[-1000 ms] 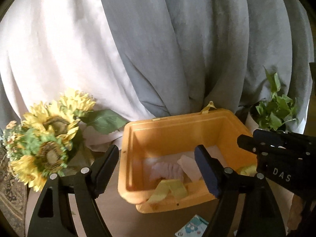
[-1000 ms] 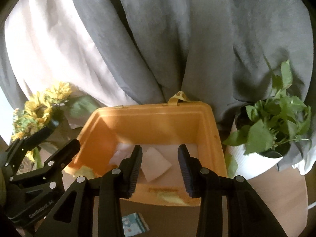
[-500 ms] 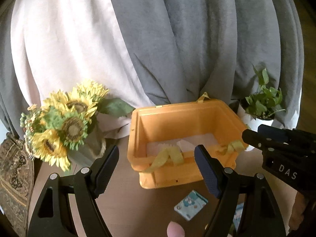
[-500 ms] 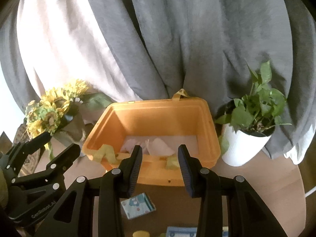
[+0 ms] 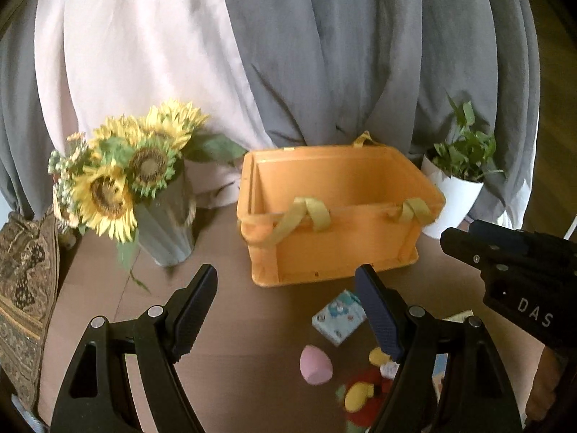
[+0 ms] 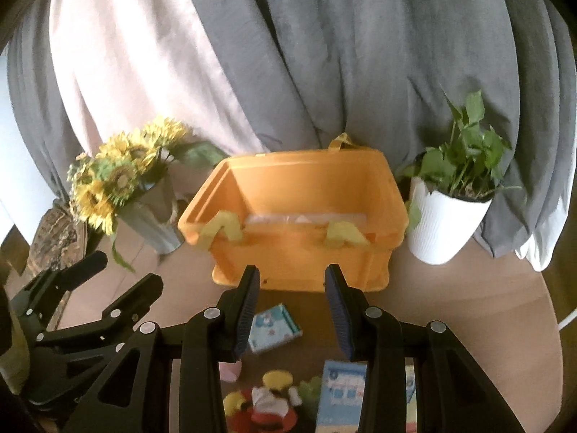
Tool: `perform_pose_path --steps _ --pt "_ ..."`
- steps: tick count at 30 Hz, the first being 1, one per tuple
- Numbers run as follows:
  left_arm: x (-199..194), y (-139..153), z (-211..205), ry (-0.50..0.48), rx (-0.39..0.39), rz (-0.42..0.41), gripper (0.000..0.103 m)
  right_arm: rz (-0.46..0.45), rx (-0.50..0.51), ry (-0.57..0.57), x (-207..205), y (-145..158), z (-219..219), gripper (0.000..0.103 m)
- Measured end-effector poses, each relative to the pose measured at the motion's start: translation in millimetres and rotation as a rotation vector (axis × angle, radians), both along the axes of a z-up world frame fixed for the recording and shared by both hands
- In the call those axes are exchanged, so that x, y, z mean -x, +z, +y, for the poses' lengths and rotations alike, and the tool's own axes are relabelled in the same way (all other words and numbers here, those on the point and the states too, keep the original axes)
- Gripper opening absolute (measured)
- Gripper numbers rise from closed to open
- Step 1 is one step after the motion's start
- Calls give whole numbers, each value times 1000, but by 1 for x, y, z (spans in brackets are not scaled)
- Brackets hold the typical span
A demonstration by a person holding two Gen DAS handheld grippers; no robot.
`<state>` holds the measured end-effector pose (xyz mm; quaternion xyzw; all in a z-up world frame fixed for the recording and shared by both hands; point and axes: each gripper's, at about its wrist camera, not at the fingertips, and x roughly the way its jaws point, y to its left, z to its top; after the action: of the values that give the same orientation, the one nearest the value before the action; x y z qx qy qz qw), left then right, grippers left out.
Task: Organize soft objects
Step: 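Move left gripper toward the pink sponge while right gripper moves toward the plush toy, then close right gripper on the red-and-black plush toy while left gripper approaches the pink sponge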
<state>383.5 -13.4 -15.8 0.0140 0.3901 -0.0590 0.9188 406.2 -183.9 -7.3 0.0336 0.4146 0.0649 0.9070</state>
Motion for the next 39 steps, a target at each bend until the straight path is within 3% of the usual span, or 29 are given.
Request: perform_pose_path --steps 22,27,39 --pt "73 -18 2 -28 -6 34 78 81 -51 40 76 -21 11 39" --pt "73 -25 11 -106 10 18 78 87 -63 -14 88 -25 15 39" --pt "54 -52 27 -336 10 57 78 111 -81 -287 112 -49 35 39"
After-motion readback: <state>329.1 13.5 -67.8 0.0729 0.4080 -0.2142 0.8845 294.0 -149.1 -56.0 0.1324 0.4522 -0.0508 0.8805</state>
